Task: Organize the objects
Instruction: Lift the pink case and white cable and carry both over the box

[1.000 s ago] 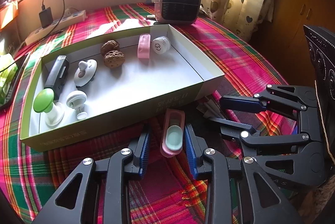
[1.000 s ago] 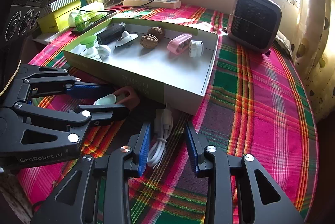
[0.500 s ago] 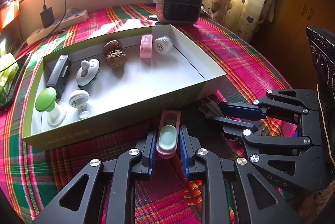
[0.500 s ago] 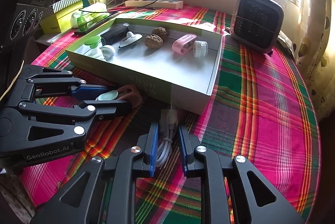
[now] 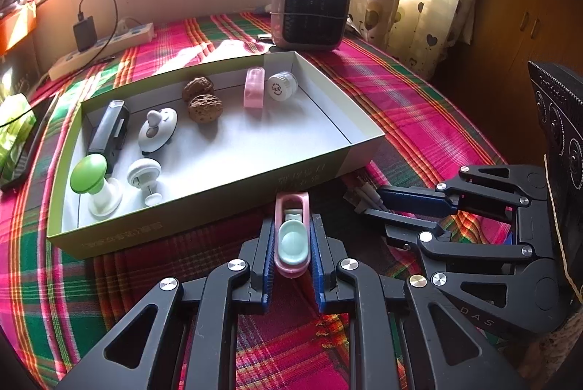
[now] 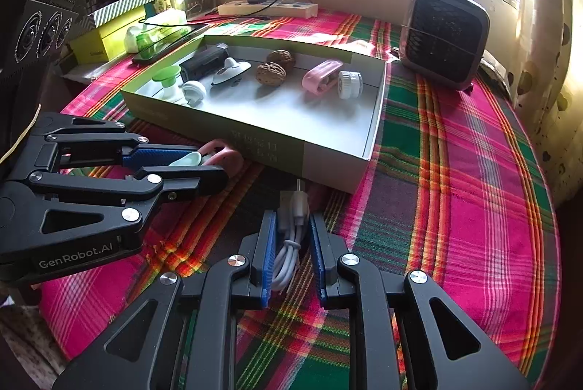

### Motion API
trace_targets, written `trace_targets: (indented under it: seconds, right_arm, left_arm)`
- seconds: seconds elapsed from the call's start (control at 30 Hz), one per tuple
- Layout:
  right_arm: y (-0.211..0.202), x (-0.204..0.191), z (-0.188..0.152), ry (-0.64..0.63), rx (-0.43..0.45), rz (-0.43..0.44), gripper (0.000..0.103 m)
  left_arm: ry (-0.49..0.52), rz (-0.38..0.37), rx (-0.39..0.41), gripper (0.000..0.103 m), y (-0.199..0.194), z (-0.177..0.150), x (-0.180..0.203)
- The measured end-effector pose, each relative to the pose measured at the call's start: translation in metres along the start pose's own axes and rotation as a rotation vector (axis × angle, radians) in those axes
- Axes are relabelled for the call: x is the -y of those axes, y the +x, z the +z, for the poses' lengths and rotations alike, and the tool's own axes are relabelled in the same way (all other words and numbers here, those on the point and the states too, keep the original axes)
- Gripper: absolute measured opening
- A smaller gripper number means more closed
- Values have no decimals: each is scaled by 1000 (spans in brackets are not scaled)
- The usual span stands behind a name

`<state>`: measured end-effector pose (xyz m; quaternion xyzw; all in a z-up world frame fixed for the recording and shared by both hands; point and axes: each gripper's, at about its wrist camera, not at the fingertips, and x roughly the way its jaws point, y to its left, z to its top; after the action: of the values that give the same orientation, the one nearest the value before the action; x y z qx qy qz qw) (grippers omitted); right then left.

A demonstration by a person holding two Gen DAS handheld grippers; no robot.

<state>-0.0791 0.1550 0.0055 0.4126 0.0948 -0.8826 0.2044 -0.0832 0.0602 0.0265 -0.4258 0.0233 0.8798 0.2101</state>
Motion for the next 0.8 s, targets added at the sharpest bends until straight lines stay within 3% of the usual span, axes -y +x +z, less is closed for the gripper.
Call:
trace_targets:
  seconds: [0.8]
  right_arm:
    - [-27,-4,27,0,86,15,19]
  left_arm:
    - [-37,23,76,16,-34,19,-16]
